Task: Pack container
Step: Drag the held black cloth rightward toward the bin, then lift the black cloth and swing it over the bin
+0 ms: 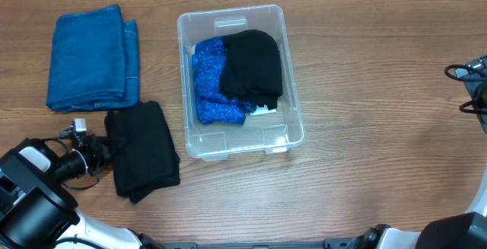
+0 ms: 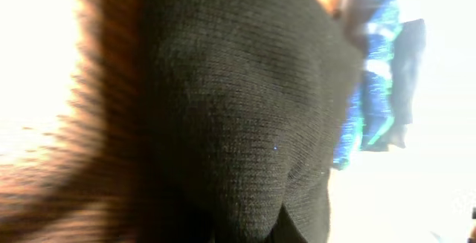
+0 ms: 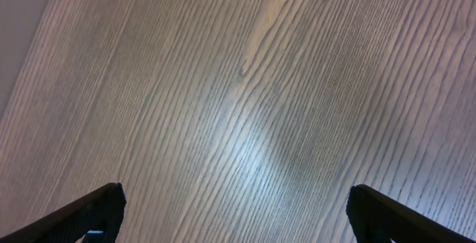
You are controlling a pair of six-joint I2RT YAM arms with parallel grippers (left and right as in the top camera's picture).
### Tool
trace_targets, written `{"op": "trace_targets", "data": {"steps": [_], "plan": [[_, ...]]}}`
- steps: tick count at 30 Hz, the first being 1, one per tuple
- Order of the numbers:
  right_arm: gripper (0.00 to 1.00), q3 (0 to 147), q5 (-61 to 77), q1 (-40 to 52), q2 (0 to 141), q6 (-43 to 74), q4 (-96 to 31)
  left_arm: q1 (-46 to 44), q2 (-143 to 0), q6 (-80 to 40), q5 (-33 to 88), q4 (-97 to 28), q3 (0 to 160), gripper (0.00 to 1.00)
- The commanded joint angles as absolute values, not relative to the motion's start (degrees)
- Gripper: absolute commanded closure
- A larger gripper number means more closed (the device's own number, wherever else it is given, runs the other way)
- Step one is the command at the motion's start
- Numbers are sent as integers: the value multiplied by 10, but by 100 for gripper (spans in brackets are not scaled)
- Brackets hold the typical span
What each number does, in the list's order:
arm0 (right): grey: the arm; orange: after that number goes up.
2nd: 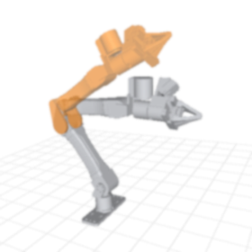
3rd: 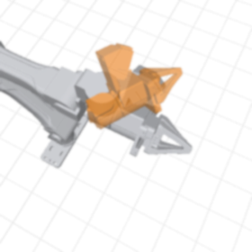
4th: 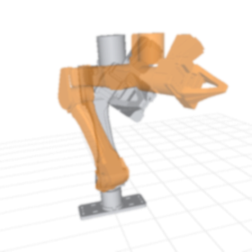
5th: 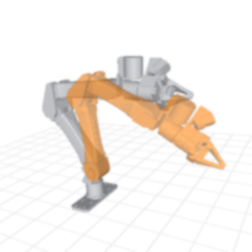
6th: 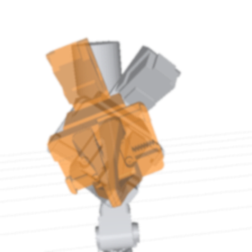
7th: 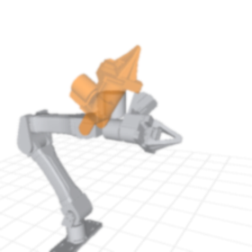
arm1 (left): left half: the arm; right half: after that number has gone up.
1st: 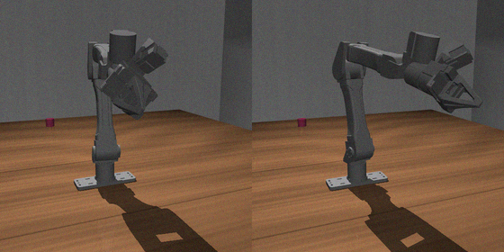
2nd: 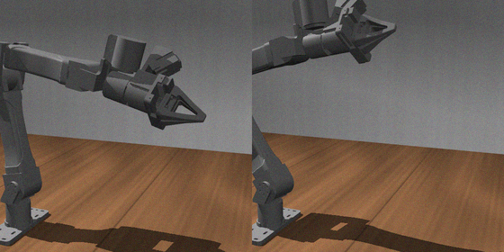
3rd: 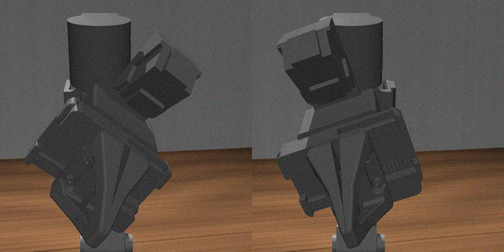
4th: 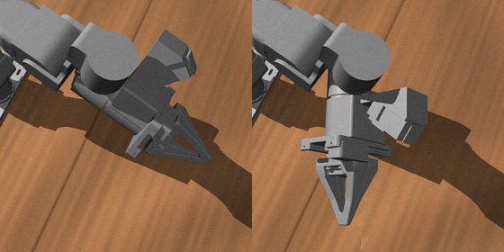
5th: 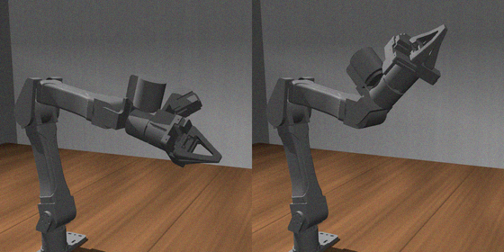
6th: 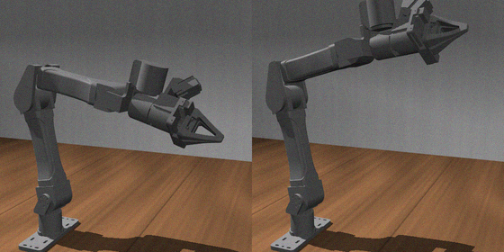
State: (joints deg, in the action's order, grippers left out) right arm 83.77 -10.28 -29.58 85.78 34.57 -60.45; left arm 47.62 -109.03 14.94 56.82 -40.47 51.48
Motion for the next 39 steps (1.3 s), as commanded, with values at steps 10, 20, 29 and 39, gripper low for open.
{"op": "trace_targets", "data": {"steps": [10, 20, 29, 39], "plan": [[0, 835, -102, -298, 858, 350, -601, 468, -1027, 178, 663, -568, 696, 96], [0, 835, -102, -298, 858, 350, -601, 443, -902, 112, 676, -629, 841, 96], [0, 835, -102, -298, 858, 350, -601, 311, -851, -61, 675, -548, 963, 96], [0, 835, -102, -298, 858, 350, -601, 84, -851, -157, 589, -388, 973, 96]]}}
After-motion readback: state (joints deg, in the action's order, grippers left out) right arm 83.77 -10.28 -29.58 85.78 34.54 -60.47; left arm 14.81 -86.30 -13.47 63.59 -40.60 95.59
